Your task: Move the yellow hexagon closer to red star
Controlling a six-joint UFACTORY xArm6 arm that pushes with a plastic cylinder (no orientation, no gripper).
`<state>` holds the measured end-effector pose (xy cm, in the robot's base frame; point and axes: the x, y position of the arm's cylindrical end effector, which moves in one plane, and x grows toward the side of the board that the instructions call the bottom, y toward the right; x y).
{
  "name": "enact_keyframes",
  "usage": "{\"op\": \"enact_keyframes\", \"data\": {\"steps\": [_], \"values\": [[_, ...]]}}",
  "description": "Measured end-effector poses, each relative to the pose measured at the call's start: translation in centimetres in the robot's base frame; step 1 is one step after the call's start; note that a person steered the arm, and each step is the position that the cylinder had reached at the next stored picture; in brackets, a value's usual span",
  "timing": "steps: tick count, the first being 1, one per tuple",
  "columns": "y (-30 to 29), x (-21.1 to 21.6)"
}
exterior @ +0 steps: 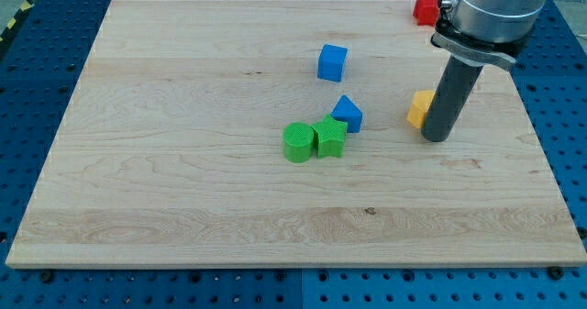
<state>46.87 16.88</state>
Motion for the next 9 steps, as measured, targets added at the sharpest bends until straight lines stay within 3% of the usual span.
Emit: {"op": "enact_keyframes", "data": {"steps": [3, 6, 9], "values": [[0.0, -2.8], [0.0, -10.0], [-1.6, -10.2]]}}
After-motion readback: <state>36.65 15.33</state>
